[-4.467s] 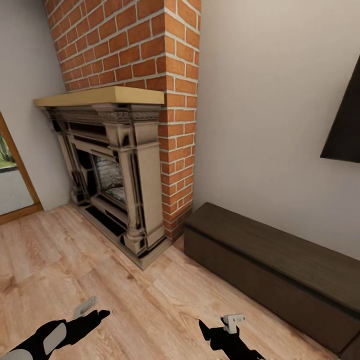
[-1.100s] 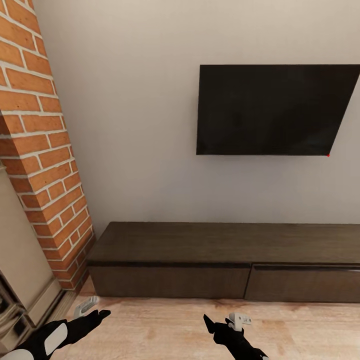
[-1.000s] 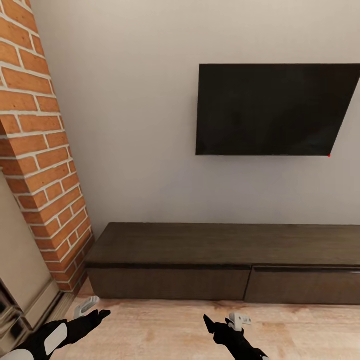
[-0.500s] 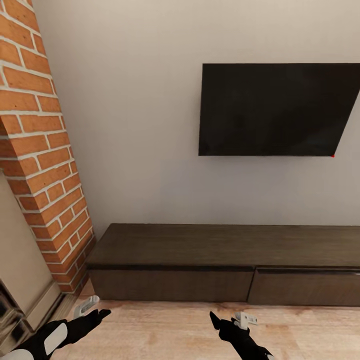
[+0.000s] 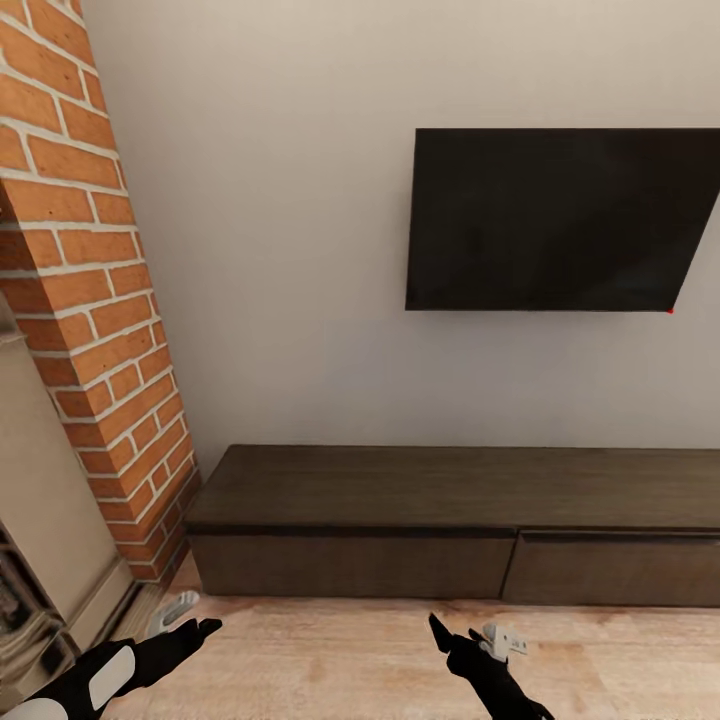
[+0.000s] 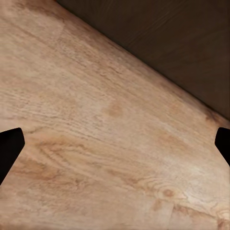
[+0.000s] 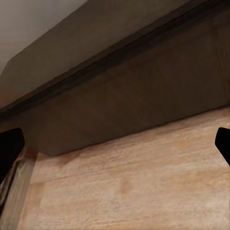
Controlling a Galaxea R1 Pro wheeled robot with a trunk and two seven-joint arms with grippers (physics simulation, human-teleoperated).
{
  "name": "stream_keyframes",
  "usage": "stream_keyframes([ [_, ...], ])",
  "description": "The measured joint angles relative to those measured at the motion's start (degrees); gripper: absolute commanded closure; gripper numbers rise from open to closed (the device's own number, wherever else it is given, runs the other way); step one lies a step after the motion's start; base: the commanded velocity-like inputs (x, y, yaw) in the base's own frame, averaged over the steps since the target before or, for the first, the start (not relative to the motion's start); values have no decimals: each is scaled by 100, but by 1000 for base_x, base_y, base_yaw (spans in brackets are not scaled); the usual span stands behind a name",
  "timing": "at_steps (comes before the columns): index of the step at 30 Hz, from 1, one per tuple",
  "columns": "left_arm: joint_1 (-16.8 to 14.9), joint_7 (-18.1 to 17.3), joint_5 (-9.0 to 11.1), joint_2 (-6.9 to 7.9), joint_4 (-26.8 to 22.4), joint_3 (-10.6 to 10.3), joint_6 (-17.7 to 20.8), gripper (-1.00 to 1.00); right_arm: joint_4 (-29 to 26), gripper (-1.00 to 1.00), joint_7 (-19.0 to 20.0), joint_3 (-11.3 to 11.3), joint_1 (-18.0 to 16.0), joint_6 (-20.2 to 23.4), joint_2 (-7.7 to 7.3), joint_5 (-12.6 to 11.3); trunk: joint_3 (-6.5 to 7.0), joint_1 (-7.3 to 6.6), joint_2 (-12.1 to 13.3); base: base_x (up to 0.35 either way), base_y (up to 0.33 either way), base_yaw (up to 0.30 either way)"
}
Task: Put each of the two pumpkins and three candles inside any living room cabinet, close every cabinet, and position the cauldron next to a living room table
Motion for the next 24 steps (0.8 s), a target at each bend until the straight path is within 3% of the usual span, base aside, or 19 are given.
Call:
stream_keyframes([
  [2,0,-34,8,4,2,0,4,-100,71,-100,542,-5,-2,-21,-15,-565,0,0,0,-16,19,0],
  [3,0,-73,9,5,4,0,5,-100,116,-100,706,-6,-2,-24,-15,-727,0,0,0,-9,11,0],
  [5,0,-459,-8,23,4,1,7,-100,410,-100,1399,-12,-3,-36,5,-1309,0,0,0,-5,6,0],
  [6,0,-617,-20,31,4,-1,6,-100,510,-100,1587,-13,-3,-39,10,-1446,0,0,0,-3,4,0],
  [8,0,-1166,-42,62,1,-8,3,-100,821,-100,2081,-17,-2,-43,19,-1784,0,0,0,-2,2,0],
  [10,4,-2011,-78,139,-1,-19,20,-100,1325,-100,2552,-27,0,-44,24,-2100,0,0,0,0,1,0],
  [11,4,-2381,-109,187,-1,-22,41,-100,1583,-100,2692,-30,2,-43,24,-2198,0,0,0,0,0,0],
  [12,3,-2989,-148,256,-9,-28,78,-100,1996,-100,2841,-41,3,-42,29,-2311,0,0,0,0,0,0],
  [15,1,-3765,-163,465,-61,-15,357,-100,2261,-100,2920,-154,0,-44,34,-2401,0,-1,0,0,0,0],
  [18,-4,-4855,-178,851,-211,24,1172,-100,2367,-100,3112,-436,-4,-28,35,-2561,1,-1,0,0,0,0],
  [20,-12,-5556,-179,1101,-616,33,1660,-100,2406,-100,3386,-569,-1,-18,32,-2651,1,-1,0,0,0,0],
  [24,-13,-5915,-184,1258,-1355,9,2197,-100,2416,-100,3610,-676,-4,-12,32,-2854,1,-1,0,0,0,0],
])
